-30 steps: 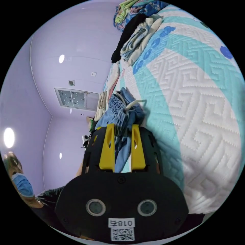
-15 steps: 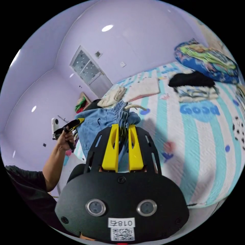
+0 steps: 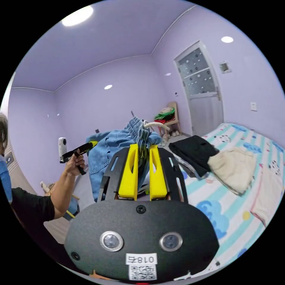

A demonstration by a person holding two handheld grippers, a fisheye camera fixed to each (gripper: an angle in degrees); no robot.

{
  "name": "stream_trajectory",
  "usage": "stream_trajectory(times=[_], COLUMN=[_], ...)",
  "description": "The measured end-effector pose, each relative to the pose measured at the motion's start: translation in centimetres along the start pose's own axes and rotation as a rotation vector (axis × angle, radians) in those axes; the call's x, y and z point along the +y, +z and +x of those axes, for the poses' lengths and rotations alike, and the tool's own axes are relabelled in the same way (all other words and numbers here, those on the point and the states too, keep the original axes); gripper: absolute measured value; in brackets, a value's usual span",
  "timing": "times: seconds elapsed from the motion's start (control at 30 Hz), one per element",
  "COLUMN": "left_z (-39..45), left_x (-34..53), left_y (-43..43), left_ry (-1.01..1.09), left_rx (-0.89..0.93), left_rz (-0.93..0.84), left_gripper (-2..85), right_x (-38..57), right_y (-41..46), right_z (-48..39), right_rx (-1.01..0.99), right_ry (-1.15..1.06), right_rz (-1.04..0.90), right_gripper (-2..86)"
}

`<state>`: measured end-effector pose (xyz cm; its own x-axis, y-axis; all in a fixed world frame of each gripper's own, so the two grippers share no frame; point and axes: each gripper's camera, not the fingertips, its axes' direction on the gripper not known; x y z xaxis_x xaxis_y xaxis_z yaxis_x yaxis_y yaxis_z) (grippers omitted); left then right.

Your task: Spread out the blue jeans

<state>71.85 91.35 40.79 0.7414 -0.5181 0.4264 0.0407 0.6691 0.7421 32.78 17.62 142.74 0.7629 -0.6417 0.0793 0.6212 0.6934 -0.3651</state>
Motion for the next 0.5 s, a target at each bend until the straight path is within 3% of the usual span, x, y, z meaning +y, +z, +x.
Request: stream_trajectory(times=[0.1, 0.17, 0.23, 0.33, 0.5], left_z=[-11.9, -19.4, -27.2, -31.1, -32.1], left_x=[6.7, 13.1, 23.2, 32.0, 35.9], left_y=[2.9, 6.5, 12.3, 13.2, 11.8], left_ry=[-0.186, -0.352, -0.580, -0.714, -0.673], left_rx=[-0.077, -0.103, -0.125, -0.025, -0.001], left_rz=[-0.067, -0.113, -0.270, -0.173, -0.073], left_gripper=[-0.8, -0.8, -0.7, -0.4, 2.2], right_x=[-0.3, 2.5, 6.2, 8.6, 8.3], right_y=[14.7, 27.2, 34.7, 36.5, 38.6], right_z=[2.3, 5.9, 8.7, 10.9, 9.4], right_rx=[-0.057, -0.085, -0.085, -0.162, -0.146], right_ry=[0.018, 0.115, 0.249, 0.365, 0.205], right_rz=[-0.138, -0.336, -0.516, -0.371, -0.361], right_gripper=[6.7, 6.9, 7.0, 6.9, 8.2])
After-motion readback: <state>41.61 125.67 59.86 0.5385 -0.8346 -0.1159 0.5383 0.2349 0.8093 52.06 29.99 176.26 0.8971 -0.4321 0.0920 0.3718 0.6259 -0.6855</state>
